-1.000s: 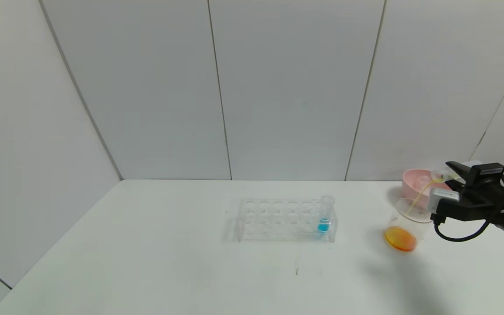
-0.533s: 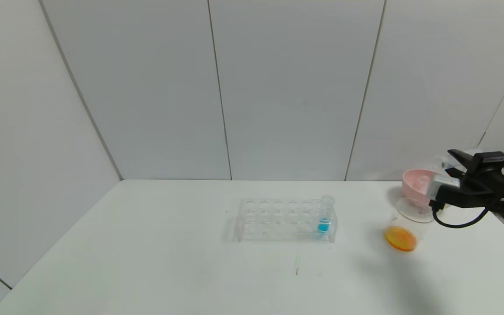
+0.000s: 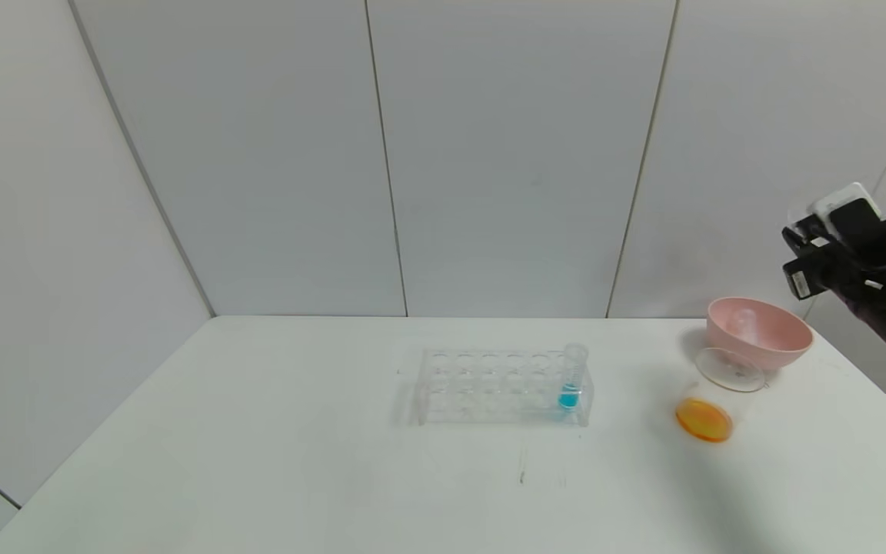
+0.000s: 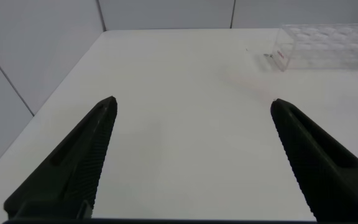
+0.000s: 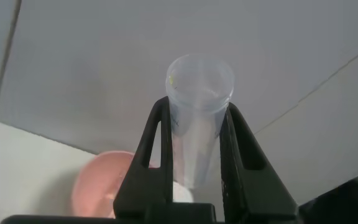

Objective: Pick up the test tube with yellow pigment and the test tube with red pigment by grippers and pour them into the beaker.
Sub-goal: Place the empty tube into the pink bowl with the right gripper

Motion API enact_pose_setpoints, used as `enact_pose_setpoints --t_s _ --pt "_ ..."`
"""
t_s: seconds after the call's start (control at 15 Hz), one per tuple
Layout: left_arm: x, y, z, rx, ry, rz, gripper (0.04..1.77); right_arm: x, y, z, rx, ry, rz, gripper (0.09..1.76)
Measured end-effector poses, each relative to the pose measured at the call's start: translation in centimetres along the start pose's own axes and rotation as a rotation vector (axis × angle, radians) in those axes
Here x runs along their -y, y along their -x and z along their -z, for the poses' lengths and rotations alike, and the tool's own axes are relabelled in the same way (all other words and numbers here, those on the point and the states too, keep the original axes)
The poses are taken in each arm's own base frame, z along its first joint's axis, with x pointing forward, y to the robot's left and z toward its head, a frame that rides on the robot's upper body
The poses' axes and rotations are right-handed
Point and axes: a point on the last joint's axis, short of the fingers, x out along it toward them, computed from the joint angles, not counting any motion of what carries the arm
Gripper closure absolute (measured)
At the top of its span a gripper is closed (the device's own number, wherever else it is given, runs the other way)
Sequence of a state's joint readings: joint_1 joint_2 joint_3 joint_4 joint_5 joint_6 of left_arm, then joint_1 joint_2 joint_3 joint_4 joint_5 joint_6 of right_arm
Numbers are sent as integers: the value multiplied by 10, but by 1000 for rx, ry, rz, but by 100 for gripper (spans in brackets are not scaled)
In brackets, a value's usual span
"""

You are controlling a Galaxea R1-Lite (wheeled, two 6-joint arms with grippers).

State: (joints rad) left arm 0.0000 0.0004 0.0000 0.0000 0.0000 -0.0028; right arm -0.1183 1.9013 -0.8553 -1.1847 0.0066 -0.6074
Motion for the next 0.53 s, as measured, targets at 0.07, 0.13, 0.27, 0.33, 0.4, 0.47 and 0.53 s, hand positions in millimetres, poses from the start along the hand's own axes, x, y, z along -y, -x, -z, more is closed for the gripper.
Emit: enact_pose_setpoints --t_s 0.07,0.13,0.27,0.33,0.4,0.47,0.53 --pt "0 0 0 0 0 0 5 -2 -2 3 -8 -110 -1 135" --pt "0 0 0 0 0 0 5 -5 -3 7 -16 -200 -3 135" --pt "0 0 0 0 0 0 5 -14 -5 19 -56 -315 -18 135" --pt "0 0 0 0 0 0 5 -17 -5 26 -78 -360 -22 135" --pt "0 0 0 0 0 0 5 -21 -6 34 -103 -390 -27 135" --pt "0 0 0 0 0 0 5 -24 -6 41 -126 -400 -33 135" --pt "0 0 0 0 0 0 5 -26 -6 48 -148 -403 -36 135"
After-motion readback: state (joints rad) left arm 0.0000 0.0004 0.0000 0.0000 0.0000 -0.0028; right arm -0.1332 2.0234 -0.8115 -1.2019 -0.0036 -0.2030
